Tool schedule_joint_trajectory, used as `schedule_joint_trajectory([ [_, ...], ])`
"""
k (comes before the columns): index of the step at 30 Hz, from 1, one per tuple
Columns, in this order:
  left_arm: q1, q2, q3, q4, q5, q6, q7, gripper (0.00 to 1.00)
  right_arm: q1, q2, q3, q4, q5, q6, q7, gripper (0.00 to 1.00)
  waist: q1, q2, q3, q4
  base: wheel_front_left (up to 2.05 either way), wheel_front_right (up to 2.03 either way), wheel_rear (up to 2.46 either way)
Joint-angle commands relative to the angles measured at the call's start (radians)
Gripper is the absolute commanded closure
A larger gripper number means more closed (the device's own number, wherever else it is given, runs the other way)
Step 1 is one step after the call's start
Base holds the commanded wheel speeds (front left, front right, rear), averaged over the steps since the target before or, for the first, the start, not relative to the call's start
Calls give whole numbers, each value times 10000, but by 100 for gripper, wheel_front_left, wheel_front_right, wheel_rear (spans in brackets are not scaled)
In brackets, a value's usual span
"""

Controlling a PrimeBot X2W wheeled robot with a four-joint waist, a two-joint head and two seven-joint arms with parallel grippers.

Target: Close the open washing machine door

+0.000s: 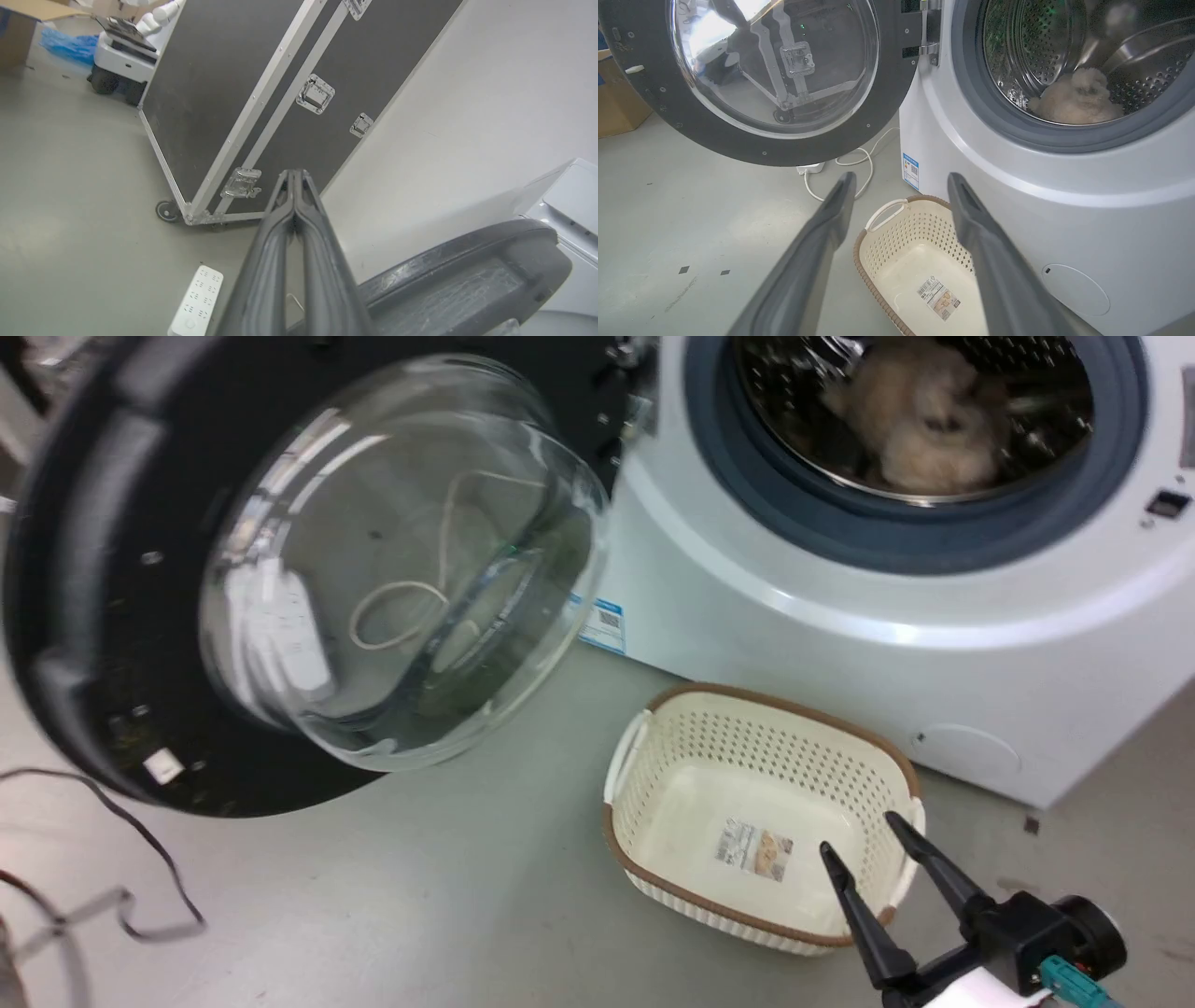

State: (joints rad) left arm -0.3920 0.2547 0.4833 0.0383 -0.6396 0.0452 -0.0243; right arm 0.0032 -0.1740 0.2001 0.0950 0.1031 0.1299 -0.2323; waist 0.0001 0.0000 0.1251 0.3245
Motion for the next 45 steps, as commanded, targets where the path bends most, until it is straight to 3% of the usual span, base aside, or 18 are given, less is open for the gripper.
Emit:
schedule_joint_trajectory([
  [1,-676,270,514,734,-995,209,768,100,-168,-176,63,5,134,7,-133,0,-1,0,279,-289,0,0,0],
  [3,-1306,597,1016,1694,-2434,553,2378,100,-208,-299,134,52,217,8,-195,0,-1,0,389,-433,0,0,0],
  [5,-1493,854,1192,2112,-3146,728,3430,100,-244,-349,167,79,275,8,-237,0,-1,0,447,-505,0,0,0],
  [7,-1756,787,1498,2382,-4134,931,4401,100,-270,-380,154,89,329,8,-279,0,-1,0,507,-513,0,0,0],
  [14,-871,751,1235,1943,-5042,661,6441,100,-305,-282,127,172,385,8,-295,0,-1,0,444,-640,0,0,0],
  [21,369,164,769,674,-5848,160,8015,100,-337,-35,-35,365,375,8,-295,0,-1,0,-32,-783,0,0,0],
  [28,2387,-1180,-189,-1101,-6378,-296,9222,100,-256,290,-647,563,194,8,-295,0,-1,0,-646,-1177,0,0,0],
  [32,3602,-1859,-1348,-2026,-6293,-298,9323,100,-179,434,-1143,636,65,8,-295,0,-1,0,-881,-1544,0,0,0],
  [36,4329,-2029,-2728,-2309,-6701,-322,8766,100,-191,517,-1538,665,-78,8,-295,0,-1,0,-863,-2084,0,0,0],
  [45,3737,-2043,-6086,-1394,-8274,-606,5240,100,-752,350,-1599,581,-12,8,-295,0,-1,0,117,-4235,0,0,0],
])
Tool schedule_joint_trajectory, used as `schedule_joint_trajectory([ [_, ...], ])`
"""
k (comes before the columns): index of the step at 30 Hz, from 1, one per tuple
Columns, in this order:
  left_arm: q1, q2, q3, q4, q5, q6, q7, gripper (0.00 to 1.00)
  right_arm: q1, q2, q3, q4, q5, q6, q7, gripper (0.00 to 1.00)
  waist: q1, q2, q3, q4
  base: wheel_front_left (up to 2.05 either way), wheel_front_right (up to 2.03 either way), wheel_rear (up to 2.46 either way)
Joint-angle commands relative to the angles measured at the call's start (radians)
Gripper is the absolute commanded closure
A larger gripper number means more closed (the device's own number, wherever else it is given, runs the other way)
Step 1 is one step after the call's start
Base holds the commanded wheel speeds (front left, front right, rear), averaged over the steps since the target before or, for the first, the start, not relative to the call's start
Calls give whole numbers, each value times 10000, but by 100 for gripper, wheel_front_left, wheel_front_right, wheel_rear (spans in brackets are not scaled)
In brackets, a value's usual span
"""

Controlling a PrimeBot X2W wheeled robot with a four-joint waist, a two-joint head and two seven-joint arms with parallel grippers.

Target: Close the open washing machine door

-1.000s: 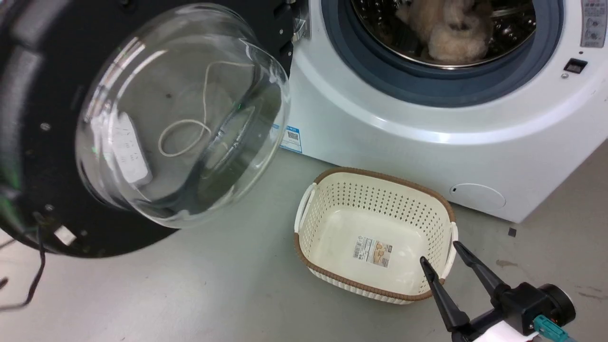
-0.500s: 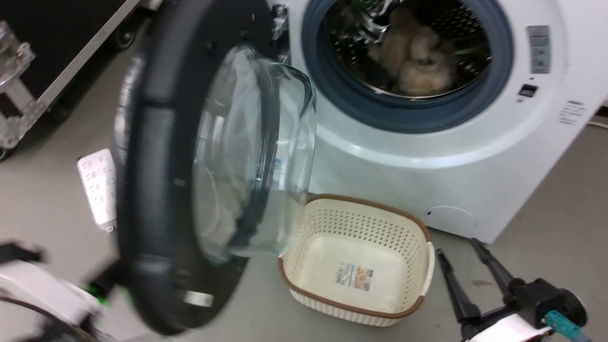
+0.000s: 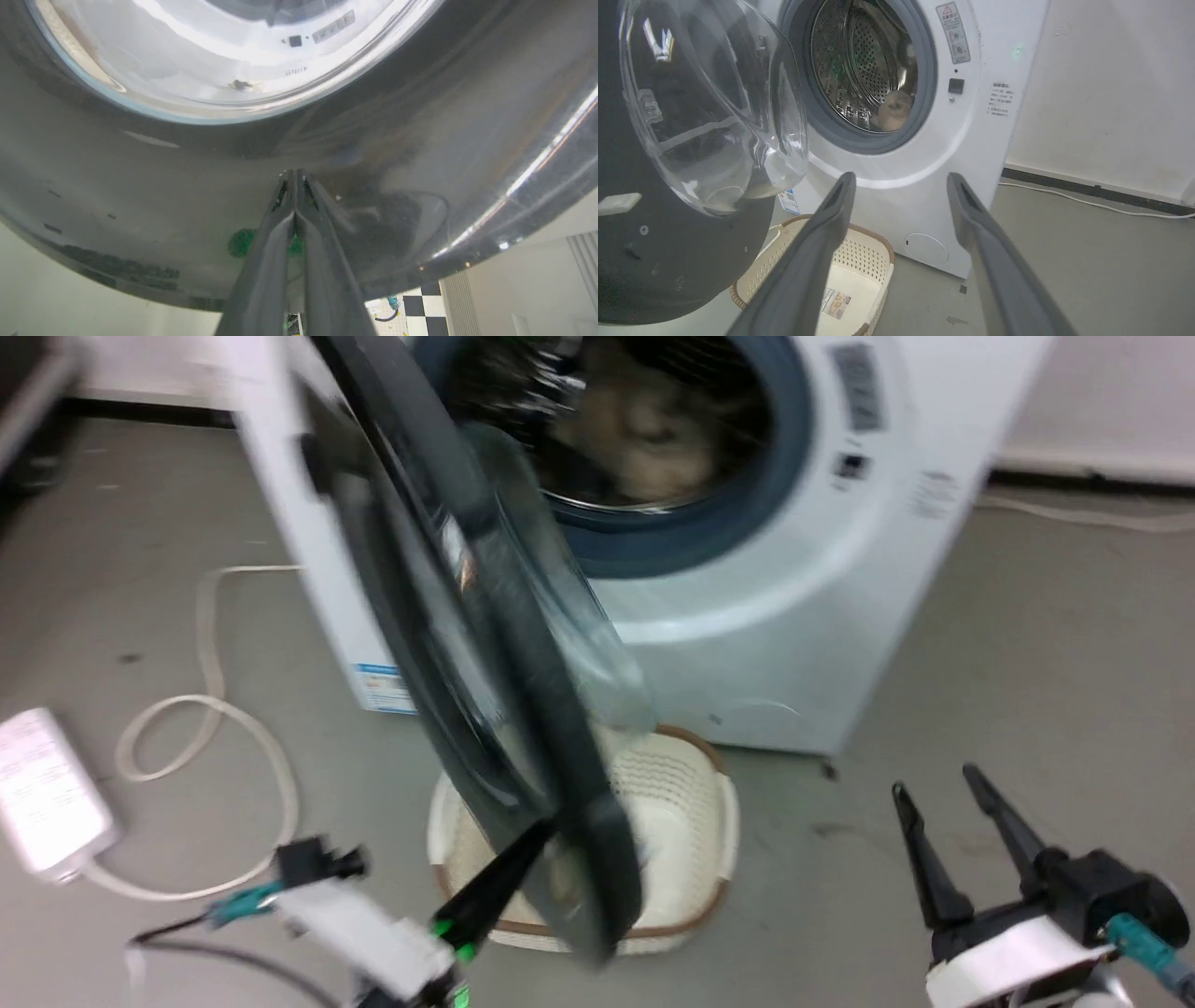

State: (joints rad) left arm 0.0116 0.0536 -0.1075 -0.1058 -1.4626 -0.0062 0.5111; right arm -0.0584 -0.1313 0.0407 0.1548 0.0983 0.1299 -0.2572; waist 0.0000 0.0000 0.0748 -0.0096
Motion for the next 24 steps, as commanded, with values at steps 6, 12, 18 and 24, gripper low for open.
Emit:
schedule_joint_trajectory([
  [6,-2011,-32,-1410,1174,-228,-195,-1653,100,-464,-151,-64,97,291,8,-45,0,0,0,1494,-2491,0,0,0],
  [12,-3629,-33,-1655,2420,-317,-112,-2882,100,-708,5,-89,247,484,8,-45,0,0,0,1962,-3680,0,0,0],
  [18,-6163,-33,-1523,4774,-674,-166,-4799,100,-953,270,65,420,647,8,-45,0,0,0,2374,-4627,0,0,0],
  [24,-7311,-33,-1761,6352,-801,-638,-5518,100,-1015,381,110,463,665,8,-45,0,0,0,2403,-4706,0,0,0],
])
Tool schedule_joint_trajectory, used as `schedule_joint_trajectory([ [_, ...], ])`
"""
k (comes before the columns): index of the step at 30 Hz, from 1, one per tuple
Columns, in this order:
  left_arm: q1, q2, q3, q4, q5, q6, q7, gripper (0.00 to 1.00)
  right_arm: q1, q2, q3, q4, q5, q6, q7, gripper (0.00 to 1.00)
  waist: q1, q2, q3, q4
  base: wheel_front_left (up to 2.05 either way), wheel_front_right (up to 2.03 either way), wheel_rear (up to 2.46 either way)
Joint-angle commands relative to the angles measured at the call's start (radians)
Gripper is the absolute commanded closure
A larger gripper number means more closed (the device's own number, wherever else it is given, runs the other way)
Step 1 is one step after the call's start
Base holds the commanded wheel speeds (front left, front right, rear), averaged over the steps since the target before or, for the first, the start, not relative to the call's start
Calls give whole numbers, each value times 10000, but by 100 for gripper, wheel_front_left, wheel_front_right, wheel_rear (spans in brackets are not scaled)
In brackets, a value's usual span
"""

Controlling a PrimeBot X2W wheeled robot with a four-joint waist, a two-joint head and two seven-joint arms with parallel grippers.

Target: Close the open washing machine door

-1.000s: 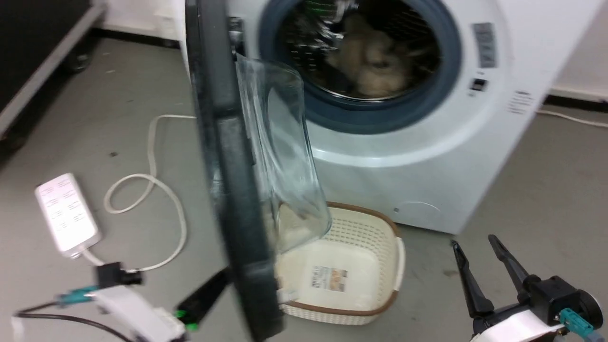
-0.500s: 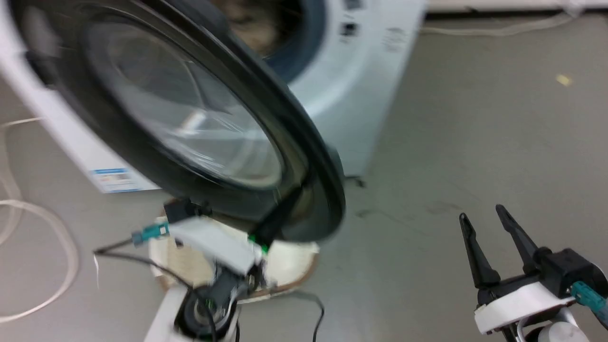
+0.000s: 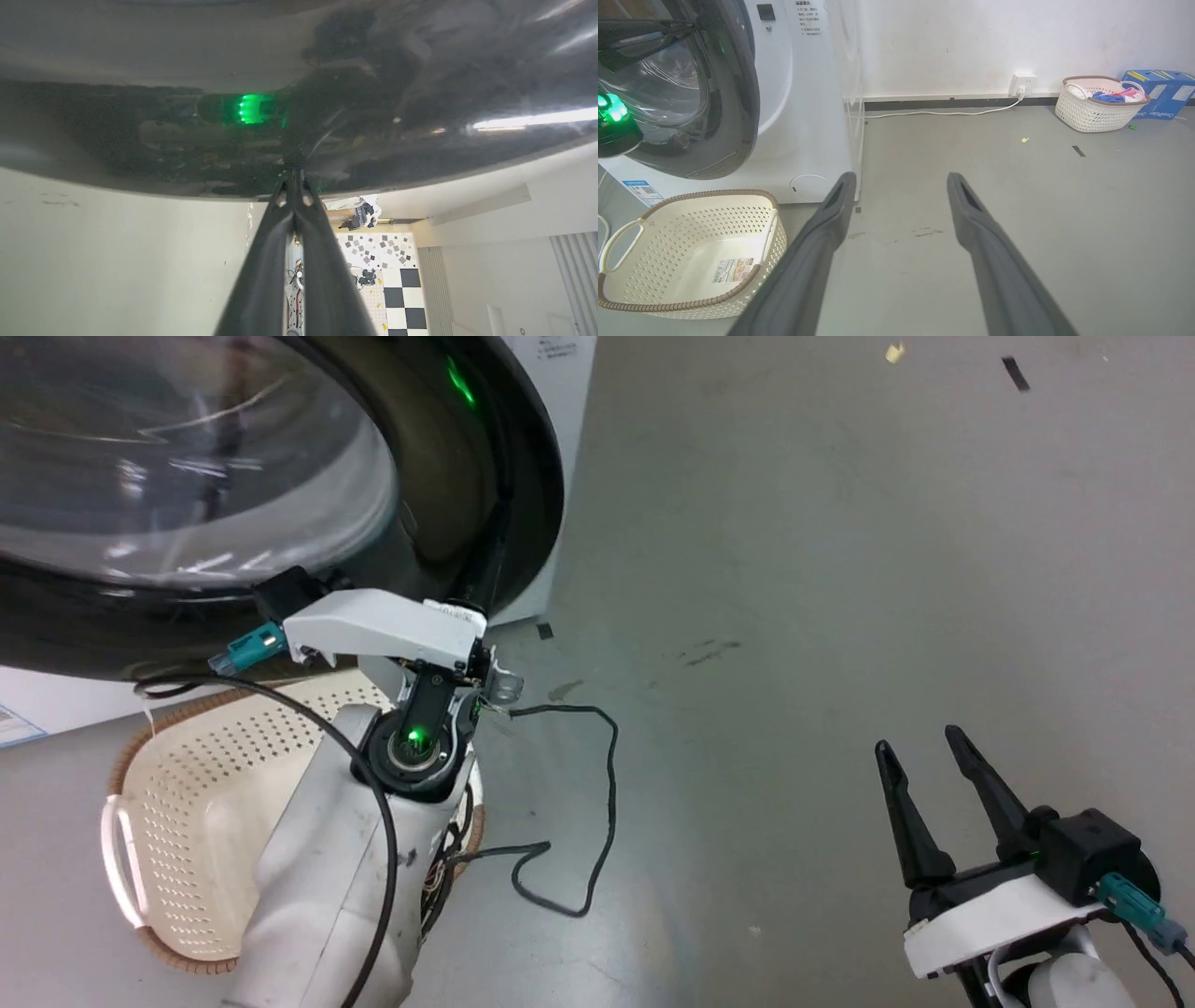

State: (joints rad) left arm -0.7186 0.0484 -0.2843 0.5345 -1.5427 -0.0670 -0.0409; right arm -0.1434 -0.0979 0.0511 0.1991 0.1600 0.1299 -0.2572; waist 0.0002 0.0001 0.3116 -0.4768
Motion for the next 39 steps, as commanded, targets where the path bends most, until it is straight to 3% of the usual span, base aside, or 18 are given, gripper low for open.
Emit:
schedule_joint_trajectory([
  [1,-117,19,-71,160,-84,-136,-59,100,-164,61,-8,23,44,8,-45,0,-2,-1,-4,16,0,0,0],
  [6,-15,19,-598,634,-133,-529,-295,100,-34,4,-35,-91,24,8,-46,0,-2,-1,-329,516,0,0,0],
  [7,145,19,-701,596,-60,-570,-356,85,22,-21,-43,-132,33,8,-46,0,-2,-1,-427,651,0,0,0],
  [8,340,25,-798,509,15,-597,-405,47,78,-47,-65,-174,71,8,-46,0,-2,-1,-522,796,0,0,0],
  [9,575,43,-919,374,131,-615,-464,0,145,-84,-118,-222,108,8,-46,0,-2,-1,-641,977,0,0,0],
  [13,1881,363,-1431,-1000,605,-631,-772,0,466,-257,-227,-420,125,8,-46,0,-2,-1,-1127,1681,0,0,0],
  [16,2931,993,-2058,-1968,1425,-633,-1136,0,798,-353,-365,-585,121,8,-46,0,-2,-1,-1506,2320,0,0,0],
  [19,3698,1719,-2579,-2410,2756,-634,-1830,0,1118,-471,-362,-687,61,8,-46,0,-2,-1,-1870,2901,0,0,0],
  [22,4289,2244,-2434,-2541,4290,-579,-2162,0,1317,-566,-302,-779,1,8,-46,0,-2,-1,-2171,3364,0,0,0],
  [24,4597,2485,-1762,-2768,5924,-122,-2197,0,1405,-591,-296,-852,-16,8,-46,0,-2,-1,-2308,3612,0,0,0],
  [29,5881,2227,-145,-4120,10007,927,-2205,0,1527,-567,-182,-1026,76,8,-46,0,-2,-1,-2490,4033,0,0,0],
  [33,6688,1869,455,-5208,12519,1387,-2206,0,1665,-686,70,-1292,253,8,-46,0,-2,-1,-2510,4383,0,0,0],
  [36,7228,1419,674,-5661,13363,1651,-2206,0,1735,-821,322,-1421,309,8,-46,0,-2,-1,-2478,4630,0,0,0],
  [39,7528,1136,877,-5782,13732,1637,-2207,0,1716,-1003,599,-1520,344,8,-46,0,-2,-1,-2379,4901,0,0,0],
])
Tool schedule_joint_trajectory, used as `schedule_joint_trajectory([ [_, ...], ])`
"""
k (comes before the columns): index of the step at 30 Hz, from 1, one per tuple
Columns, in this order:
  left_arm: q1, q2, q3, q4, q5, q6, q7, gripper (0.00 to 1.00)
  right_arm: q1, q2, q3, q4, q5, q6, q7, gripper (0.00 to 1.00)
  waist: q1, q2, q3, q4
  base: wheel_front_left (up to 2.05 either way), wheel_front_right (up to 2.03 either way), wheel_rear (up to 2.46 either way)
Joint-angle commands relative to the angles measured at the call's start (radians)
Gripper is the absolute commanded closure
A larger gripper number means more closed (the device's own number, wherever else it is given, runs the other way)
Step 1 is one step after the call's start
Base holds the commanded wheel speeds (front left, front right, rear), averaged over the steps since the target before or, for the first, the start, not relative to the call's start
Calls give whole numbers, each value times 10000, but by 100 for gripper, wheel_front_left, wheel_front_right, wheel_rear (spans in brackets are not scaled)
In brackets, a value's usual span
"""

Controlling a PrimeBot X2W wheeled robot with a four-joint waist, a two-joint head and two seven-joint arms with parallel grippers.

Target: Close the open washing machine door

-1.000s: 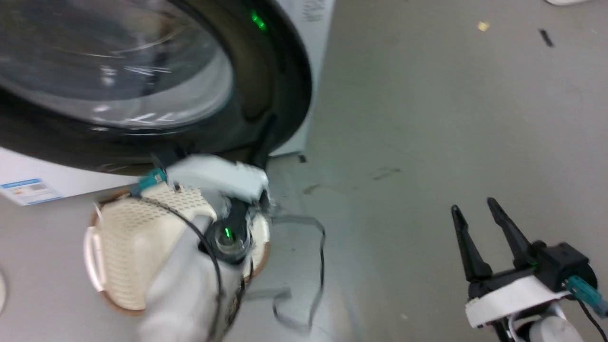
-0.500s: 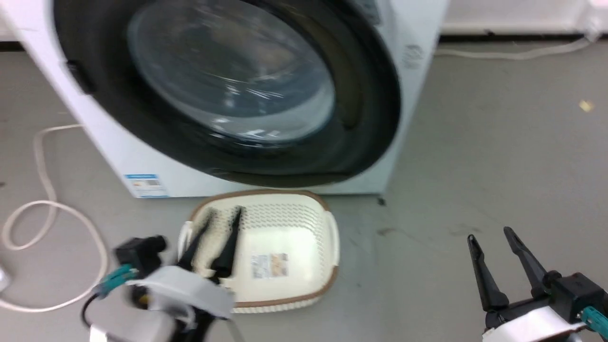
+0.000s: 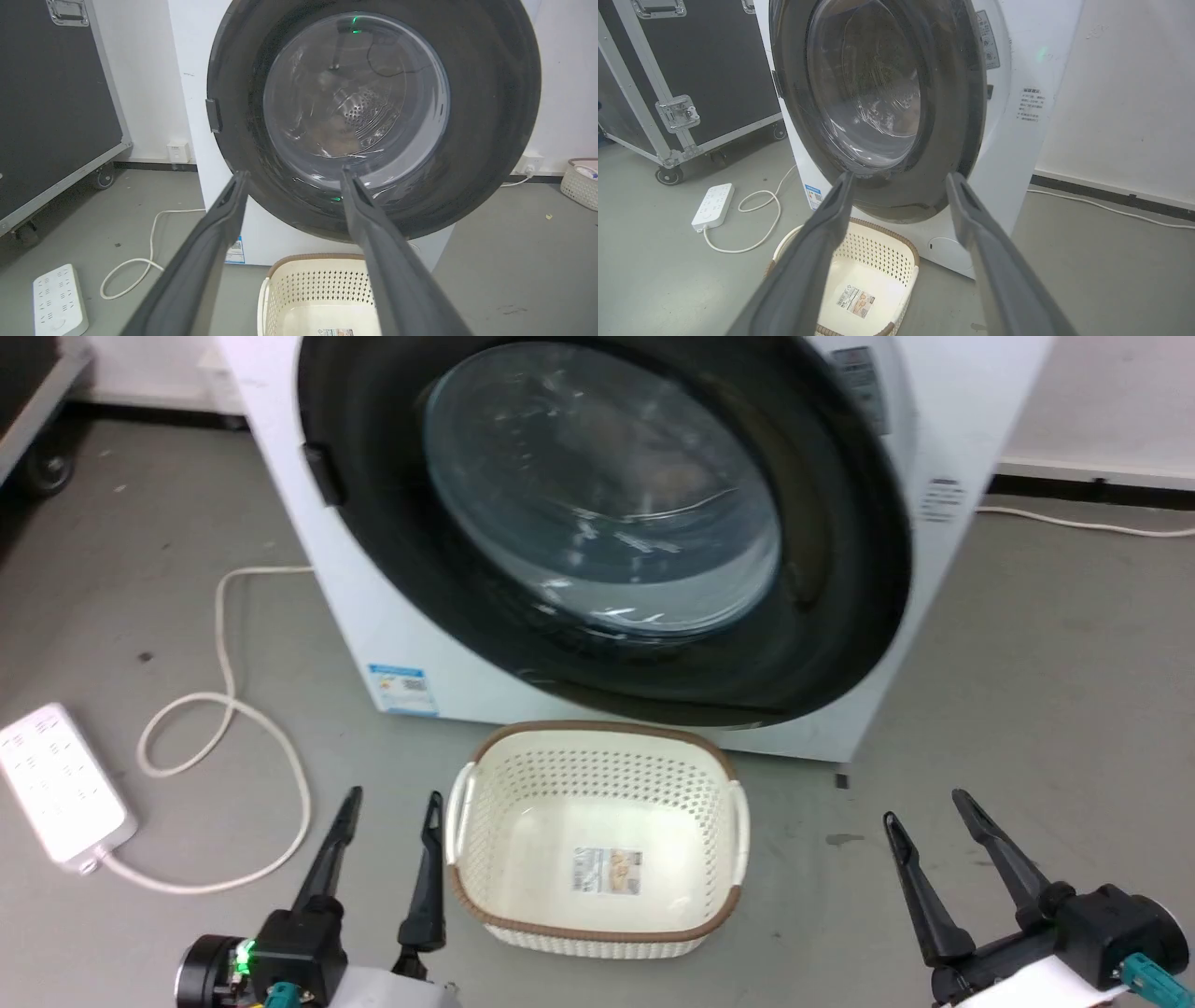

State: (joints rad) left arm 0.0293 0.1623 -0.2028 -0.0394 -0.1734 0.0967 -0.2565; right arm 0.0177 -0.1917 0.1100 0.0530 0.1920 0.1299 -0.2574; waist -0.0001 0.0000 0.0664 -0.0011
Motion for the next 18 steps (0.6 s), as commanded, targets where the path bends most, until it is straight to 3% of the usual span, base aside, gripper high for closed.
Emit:
schedule_joint_trajectory([
  [1,84,-96,139,-85,113,-20,-52,0,81,-134,88,-83,26,8,-44,0,1,0,135,236,0,0,0],
  [2,74,-350,306,-159,288,-106,-52,0,-129,-488,483,-113,86,8,-44,100,1,0,396,524,0,0,0],
  [8,-185,-726,423,-106,465,-339,-52,0,-1262,-1554,1319,-133,702,8,37,100,1,0,1081,1095,0,0,0],
  [18,-911,-1070,212,-77,594,-419,-53,0,-4563,-4024,2172,628,2882,8,1015,100,1,0,2385,1983,0,0,0],
])
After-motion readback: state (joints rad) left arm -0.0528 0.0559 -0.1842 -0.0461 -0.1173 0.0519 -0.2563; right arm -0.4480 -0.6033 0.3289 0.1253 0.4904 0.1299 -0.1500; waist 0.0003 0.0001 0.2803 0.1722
